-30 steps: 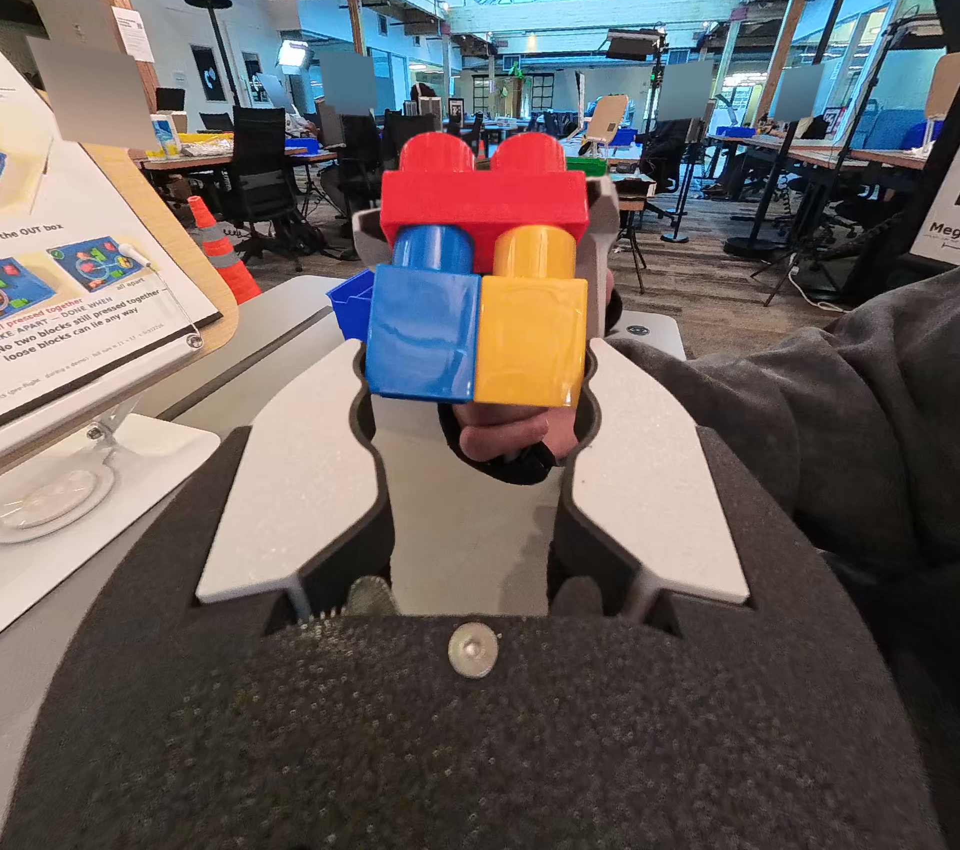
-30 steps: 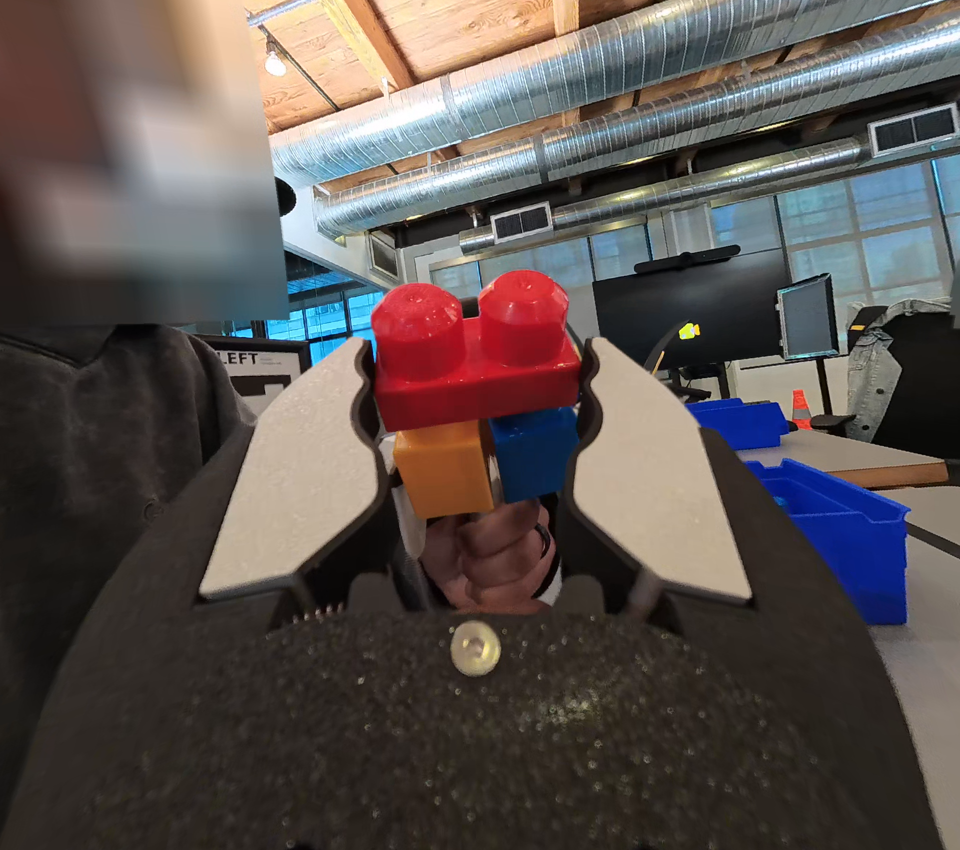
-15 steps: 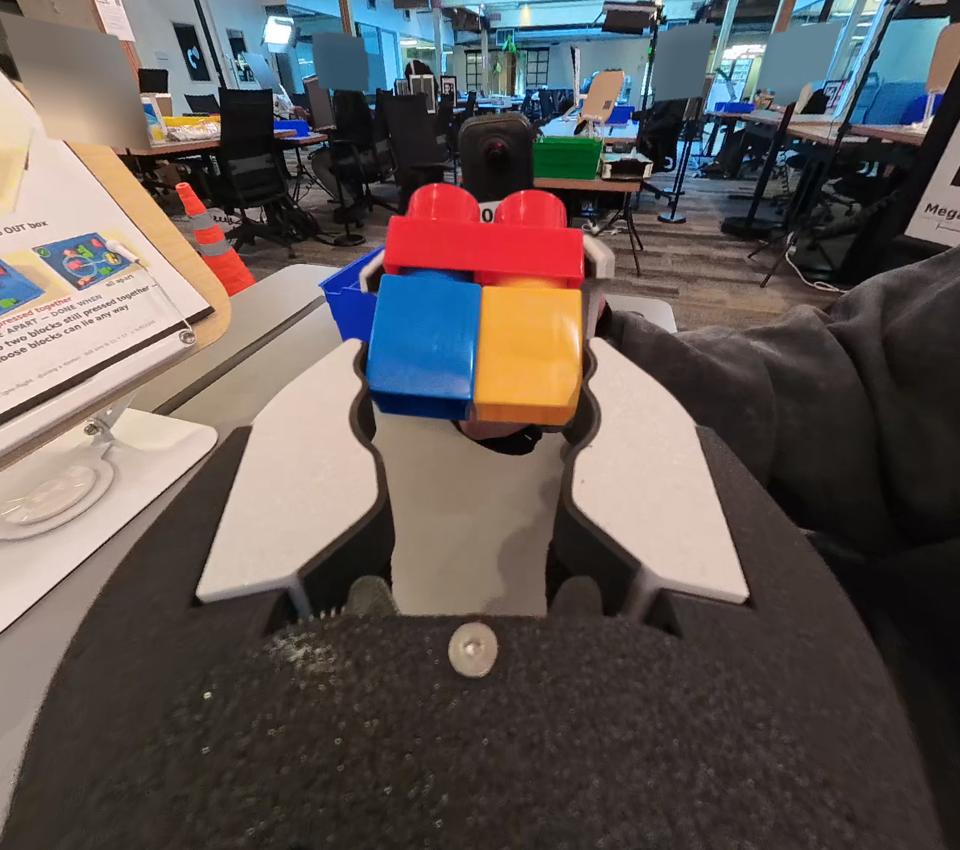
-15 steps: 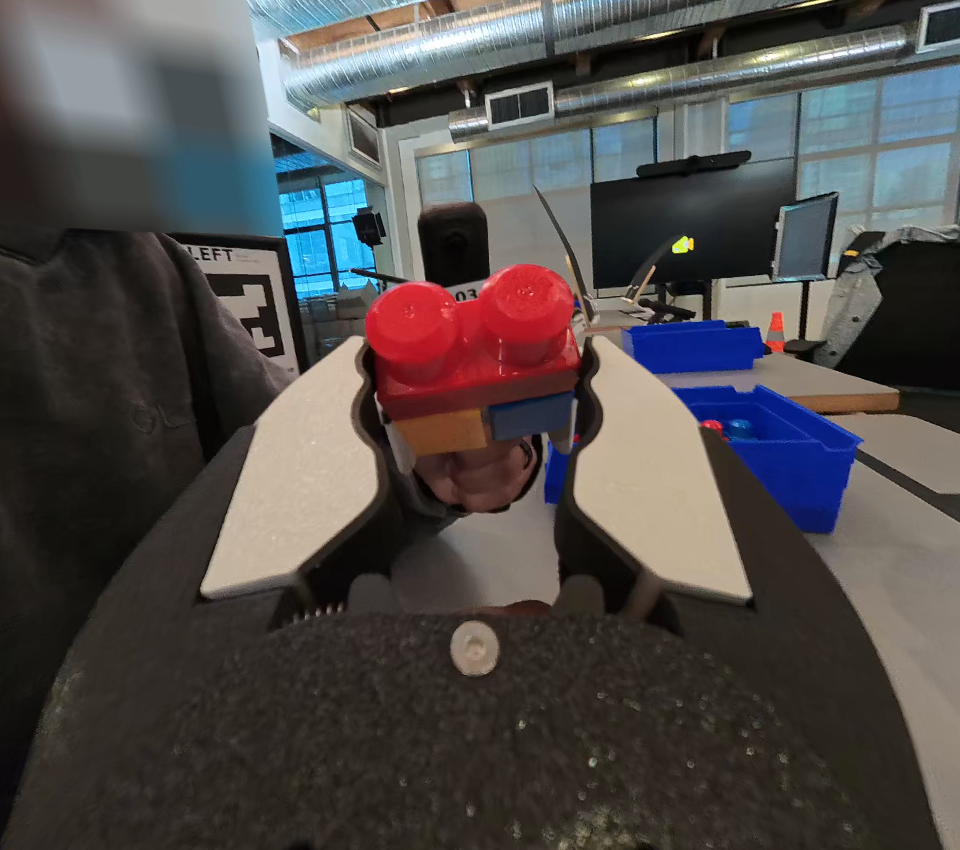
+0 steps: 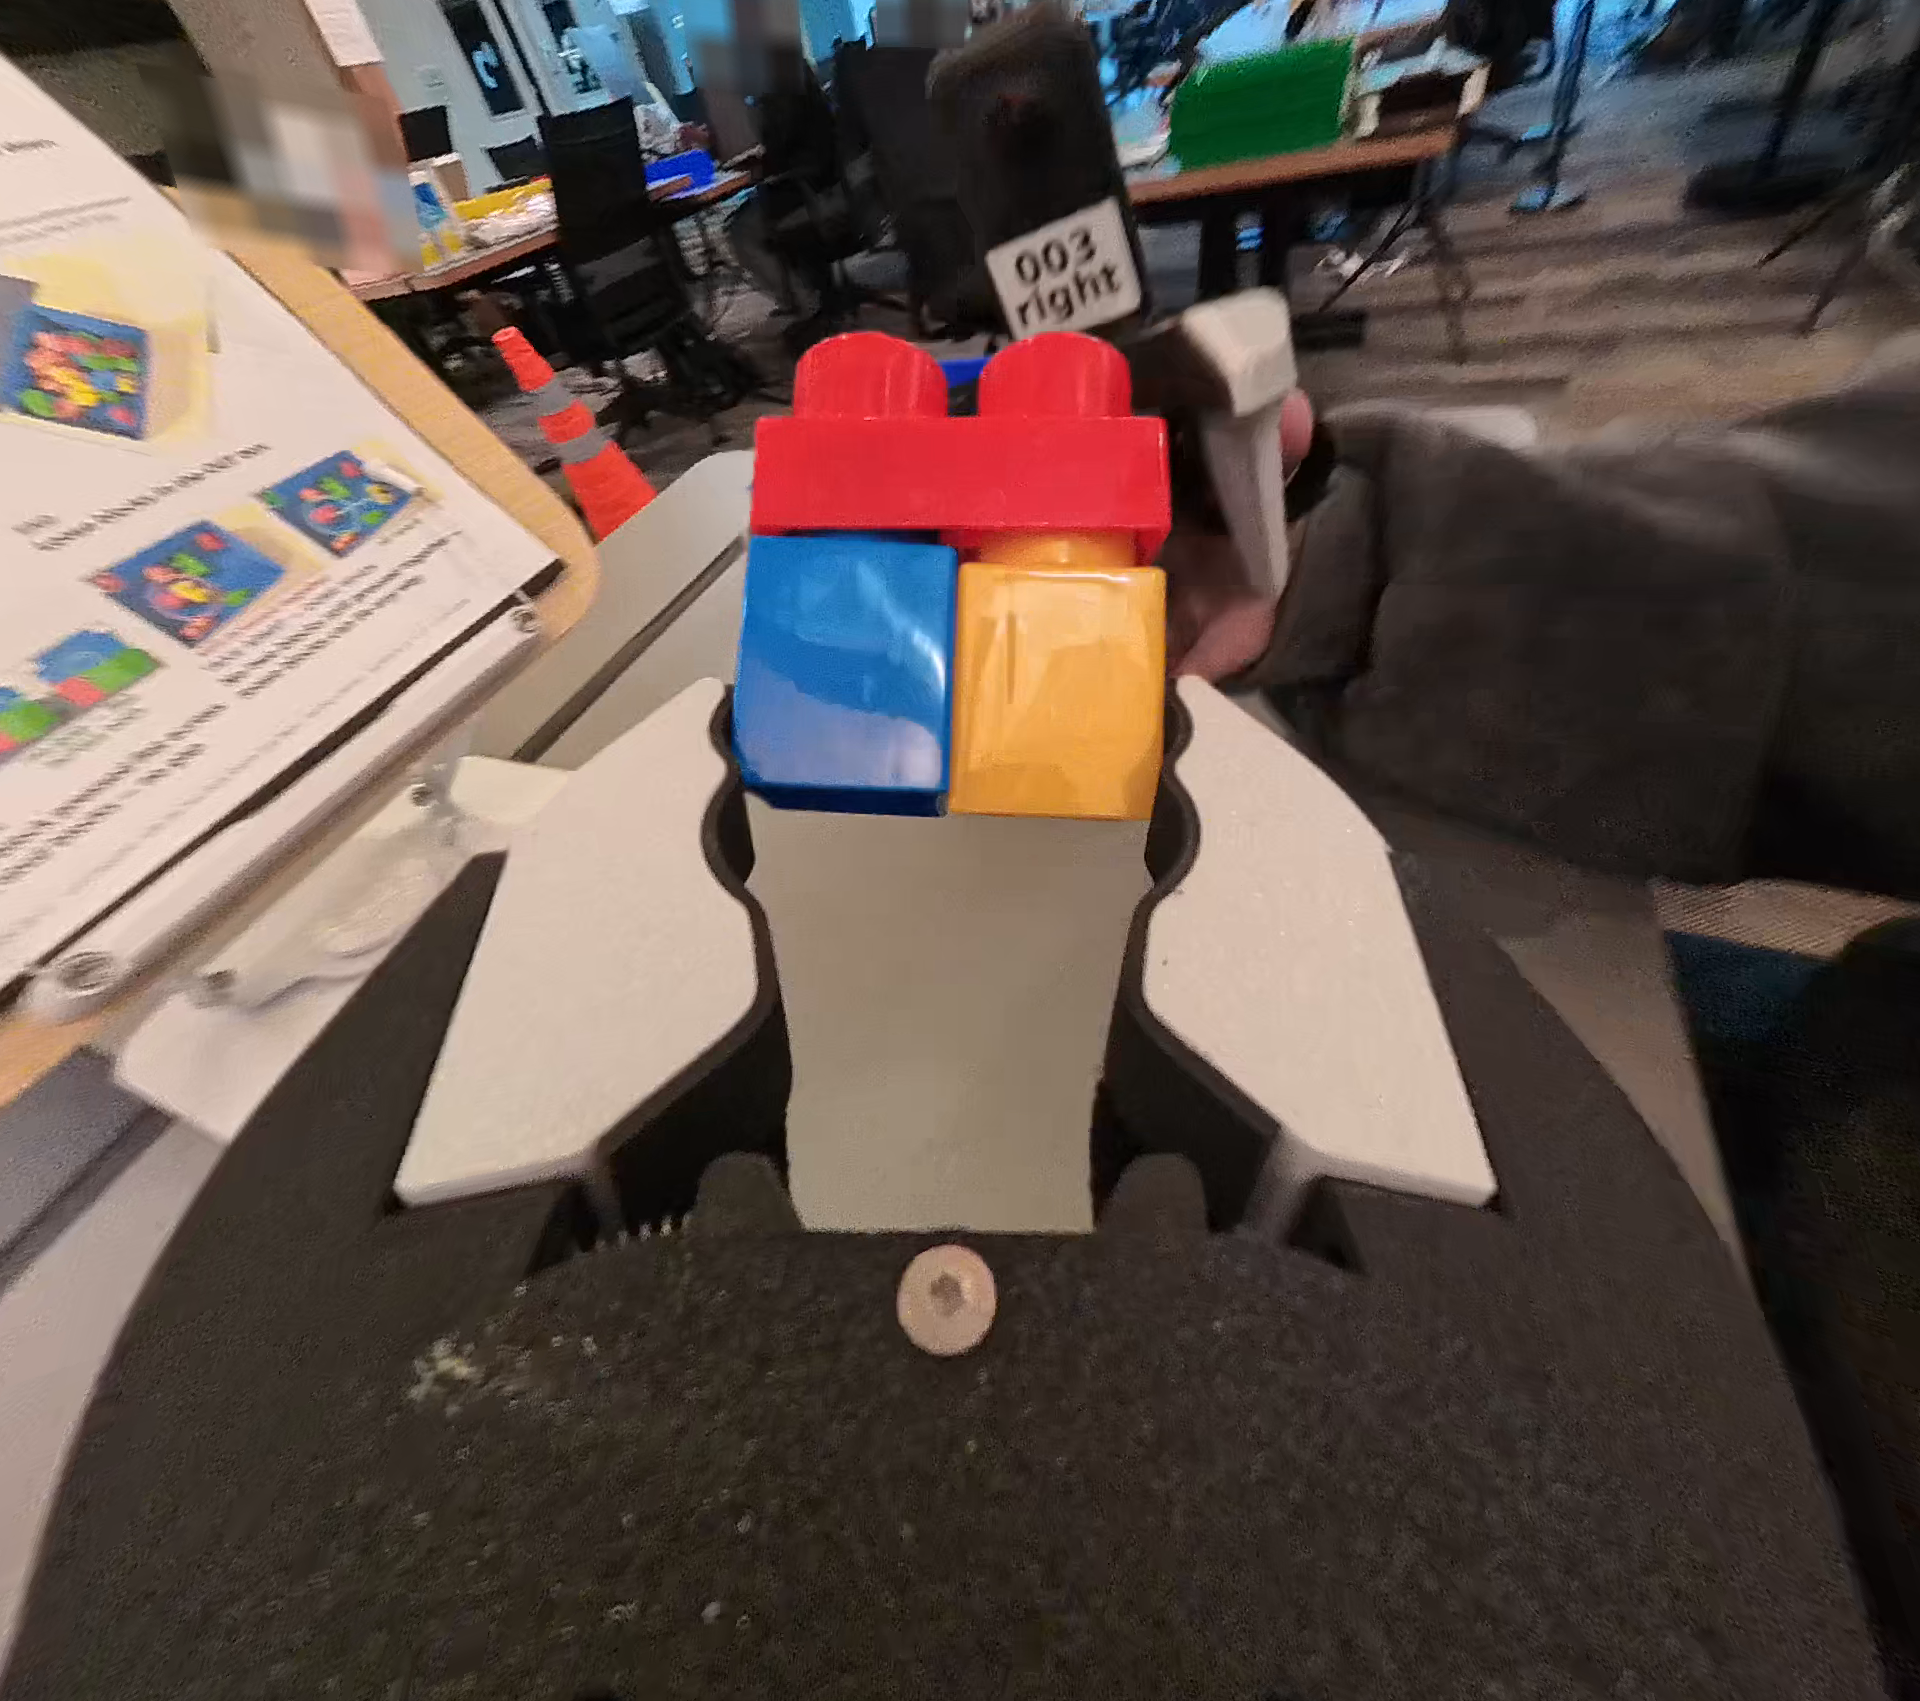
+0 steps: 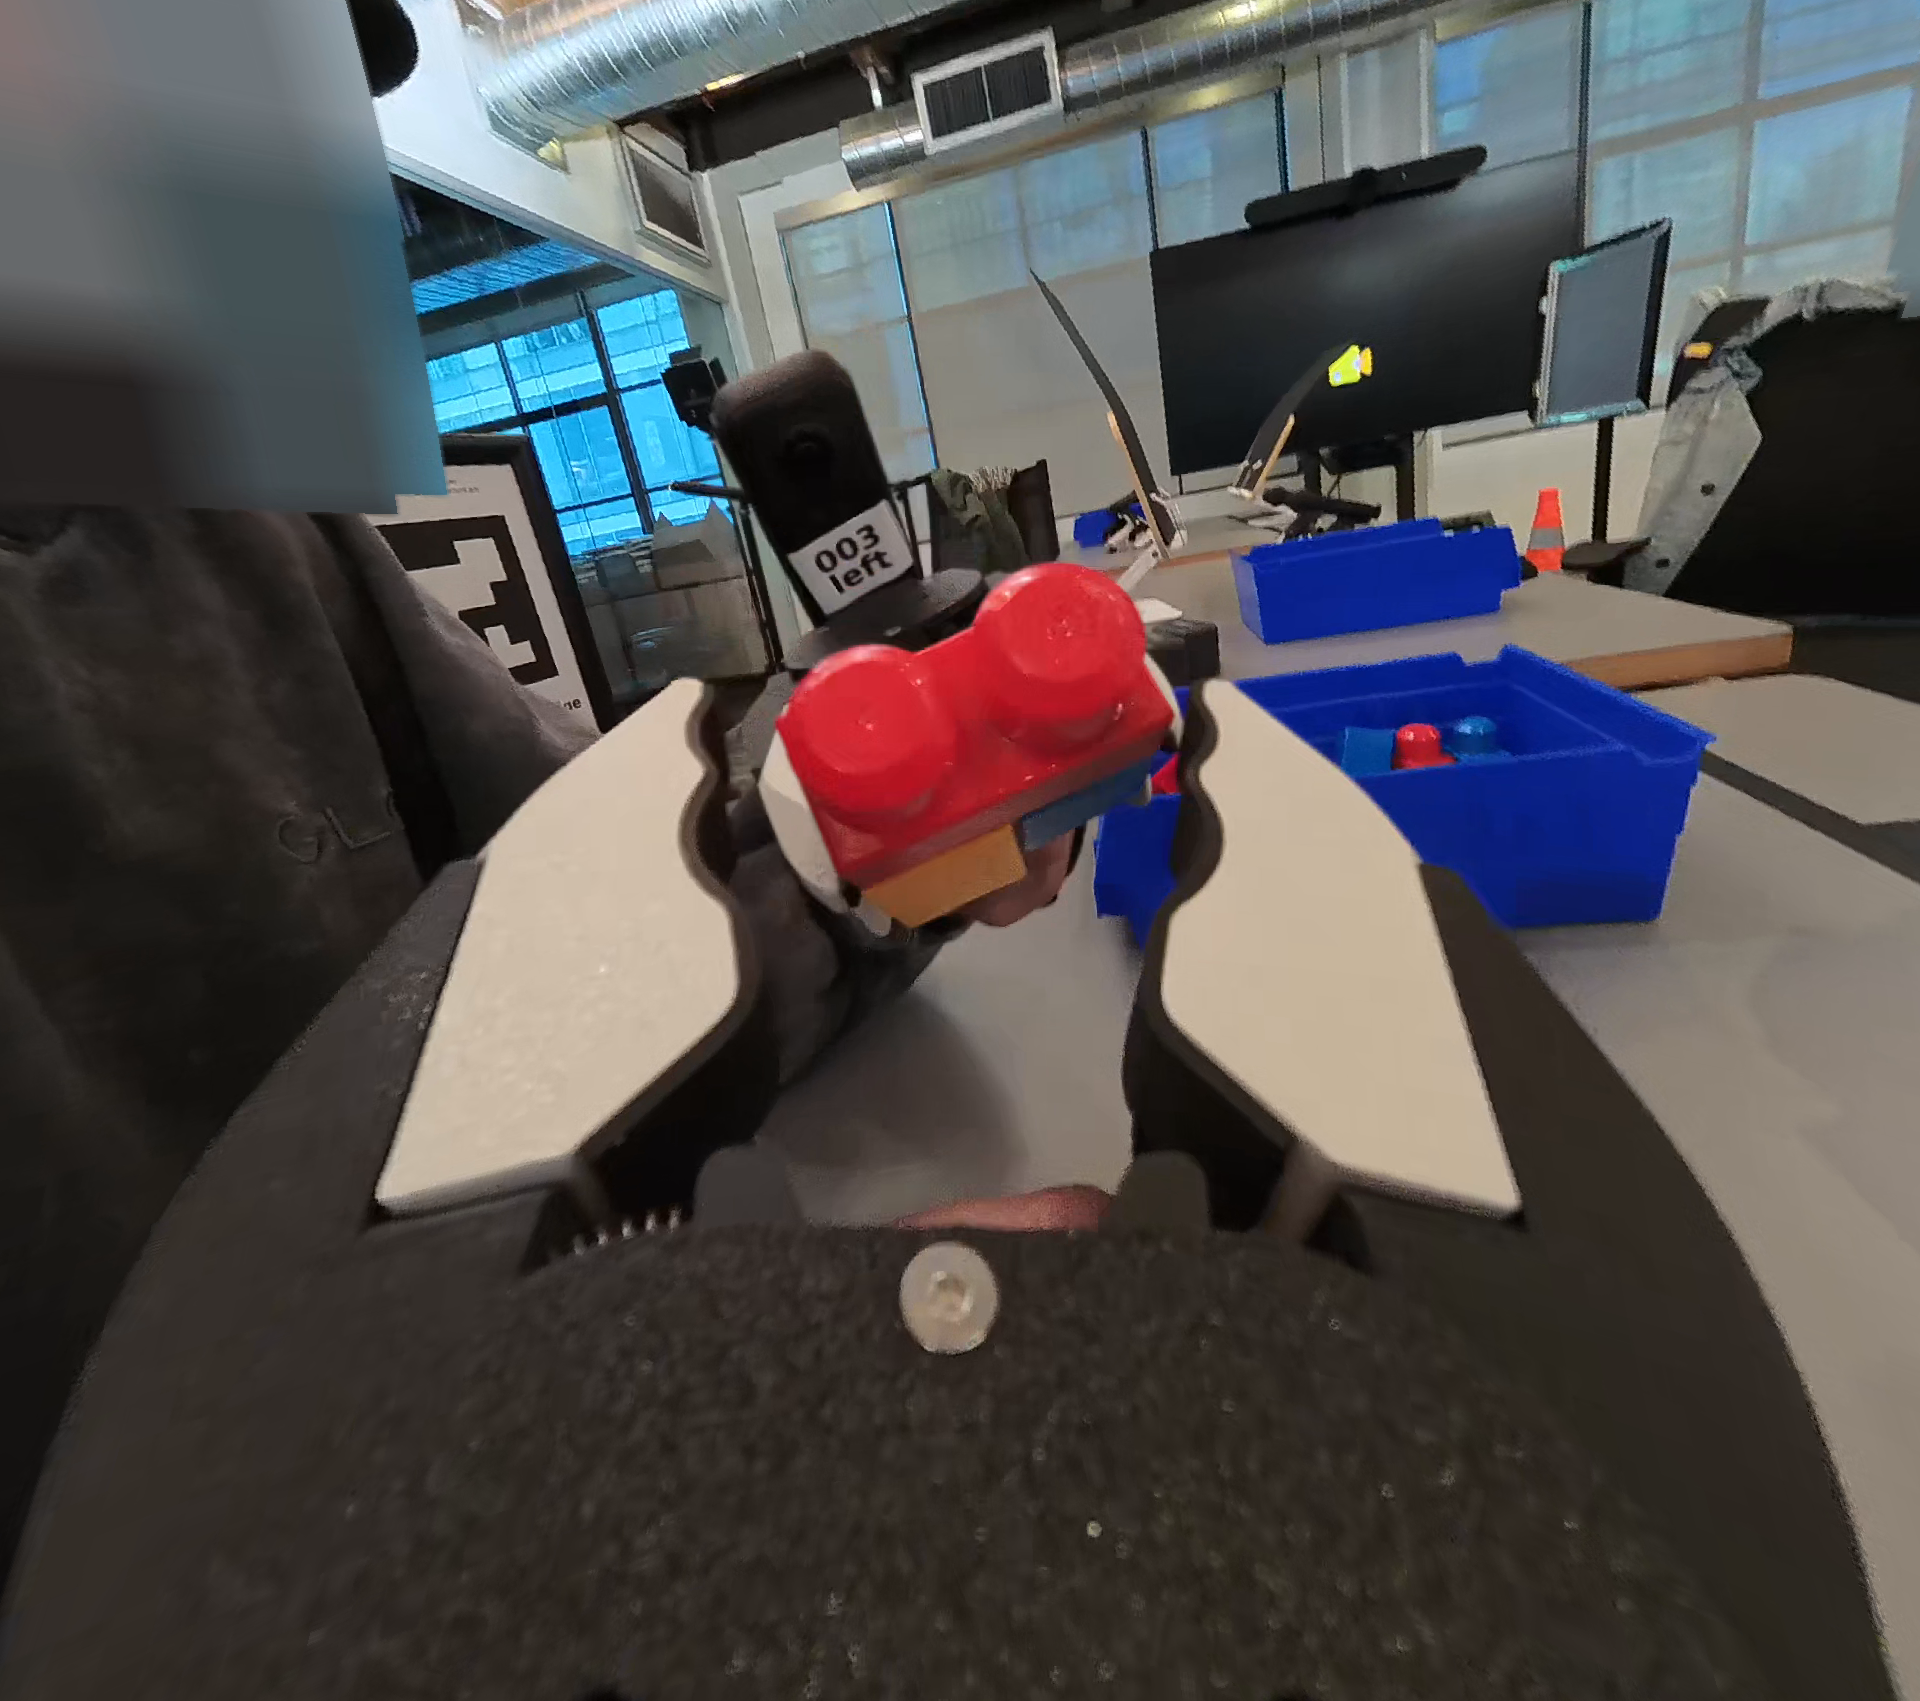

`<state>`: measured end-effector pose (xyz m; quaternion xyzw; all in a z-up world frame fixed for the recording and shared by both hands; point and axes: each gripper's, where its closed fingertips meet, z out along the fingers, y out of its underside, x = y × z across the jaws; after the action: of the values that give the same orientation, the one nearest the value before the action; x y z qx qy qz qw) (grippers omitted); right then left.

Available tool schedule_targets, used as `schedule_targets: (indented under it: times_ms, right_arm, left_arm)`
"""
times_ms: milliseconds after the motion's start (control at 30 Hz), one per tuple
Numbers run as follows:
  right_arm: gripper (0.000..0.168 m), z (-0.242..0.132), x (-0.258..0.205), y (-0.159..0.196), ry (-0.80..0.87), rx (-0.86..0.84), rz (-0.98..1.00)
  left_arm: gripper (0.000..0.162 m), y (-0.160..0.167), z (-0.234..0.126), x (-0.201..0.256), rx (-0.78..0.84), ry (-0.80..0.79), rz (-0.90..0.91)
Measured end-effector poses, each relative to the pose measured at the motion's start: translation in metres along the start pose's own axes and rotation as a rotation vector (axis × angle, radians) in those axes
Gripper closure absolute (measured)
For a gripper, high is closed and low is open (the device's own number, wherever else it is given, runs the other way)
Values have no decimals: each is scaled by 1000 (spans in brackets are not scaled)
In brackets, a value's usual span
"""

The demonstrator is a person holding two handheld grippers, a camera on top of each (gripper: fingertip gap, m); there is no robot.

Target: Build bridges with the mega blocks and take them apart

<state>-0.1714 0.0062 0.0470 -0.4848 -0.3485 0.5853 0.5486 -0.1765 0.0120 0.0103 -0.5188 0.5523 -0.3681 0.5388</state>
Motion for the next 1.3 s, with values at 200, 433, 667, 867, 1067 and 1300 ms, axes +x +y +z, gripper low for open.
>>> schedule_targets:
  times_ms: [200, 433, 667, 867, 1067, 1300]
  right_arm:
    - [72, -17, 10, 8, -19, -6, 377]
    - [64, -13, -17, 31, -298, 118, 817]
    - [59, -1, -41, 29, -517, 124, 869]
    - [66, 5, -43, 26, -557, 154, 846]
    - [72, 0, -40, 33, -570, 110, 858]
    - [74, -3, -42, 37, -565, 88, 805]
  left_arm:
    - [88, 6, -7, 5, -28, -25, 116]
    - [88, 0, -6, 30, -54, 23, 290]
    - [88, -2, -2, 36, -52, 64, 300]
    - [87, 3, 0, 34, -51, 65, 282]
    - [88, 8, 4, 36, -68, 80, 278]
    - [87, 10, 7, 38, -72, 71, 302]
